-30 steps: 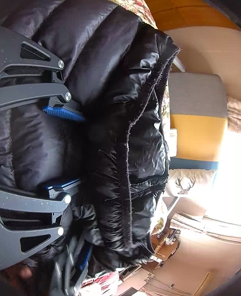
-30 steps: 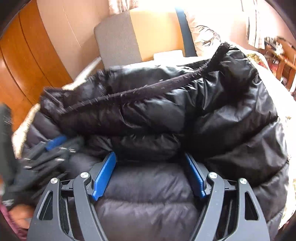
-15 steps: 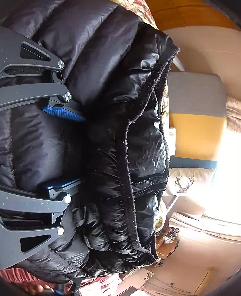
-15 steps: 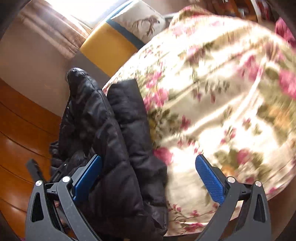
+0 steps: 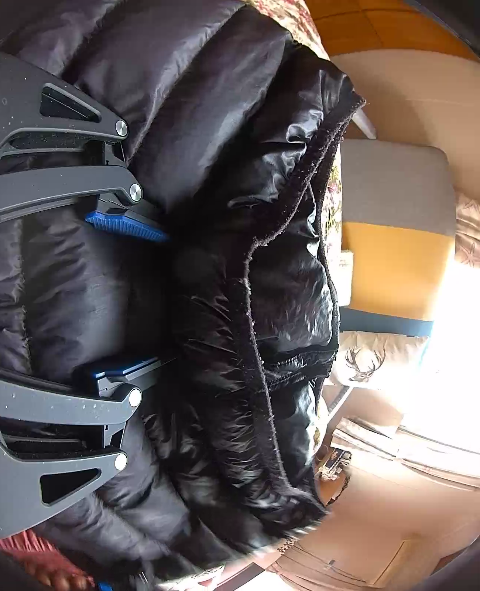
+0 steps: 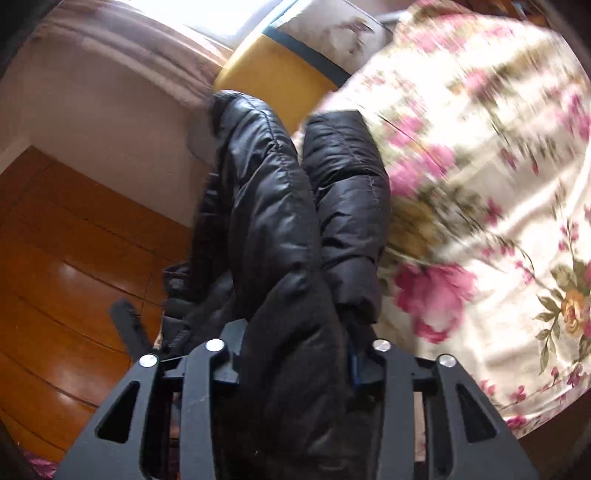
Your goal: Fold large clothes
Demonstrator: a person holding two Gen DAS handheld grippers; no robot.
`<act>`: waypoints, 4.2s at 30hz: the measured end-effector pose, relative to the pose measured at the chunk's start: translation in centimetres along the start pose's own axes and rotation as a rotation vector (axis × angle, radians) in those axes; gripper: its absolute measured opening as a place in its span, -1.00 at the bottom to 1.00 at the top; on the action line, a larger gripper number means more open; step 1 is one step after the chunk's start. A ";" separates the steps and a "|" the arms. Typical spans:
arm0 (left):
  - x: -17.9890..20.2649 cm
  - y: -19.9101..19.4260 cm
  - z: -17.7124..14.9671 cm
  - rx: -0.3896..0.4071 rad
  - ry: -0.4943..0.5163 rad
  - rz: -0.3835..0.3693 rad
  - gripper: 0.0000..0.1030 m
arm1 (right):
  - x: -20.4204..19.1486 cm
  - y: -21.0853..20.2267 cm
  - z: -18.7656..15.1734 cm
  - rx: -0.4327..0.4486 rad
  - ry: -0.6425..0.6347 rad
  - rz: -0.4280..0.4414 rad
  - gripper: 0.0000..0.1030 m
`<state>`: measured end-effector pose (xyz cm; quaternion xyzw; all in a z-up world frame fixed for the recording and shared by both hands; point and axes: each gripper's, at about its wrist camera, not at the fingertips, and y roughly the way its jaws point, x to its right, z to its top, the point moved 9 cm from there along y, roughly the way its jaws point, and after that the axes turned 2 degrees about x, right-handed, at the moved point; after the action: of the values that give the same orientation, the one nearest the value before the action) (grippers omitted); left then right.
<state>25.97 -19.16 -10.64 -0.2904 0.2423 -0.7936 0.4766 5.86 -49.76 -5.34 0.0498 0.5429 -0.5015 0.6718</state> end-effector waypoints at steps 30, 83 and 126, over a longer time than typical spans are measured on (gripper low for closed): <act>-15.9 -11.7 -0.3 0.055 -0.265 0.045 -0.09 | -22.5 7.5 -8.0 -0.077 -0.614 -0.152 -0.55; -13.1 -16.8 4.6 -0.065 -0.075 -0.268 -0.86 | -25.2 8.7 -15.2 -0.238 -0.805 0.244 0.28; -19.5 -15.4 -1.1 0.141 -0.215 0.339 -0.17 | -30.1 24.0 -4.8 -0.044 -0.879 -0.168 0.45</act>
<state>23.07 5.07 -5.72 -0.2942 0.1793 -0.6815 0.6456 22.82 -16.33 4.70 -0.2265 0.2187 -0.5161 0.7966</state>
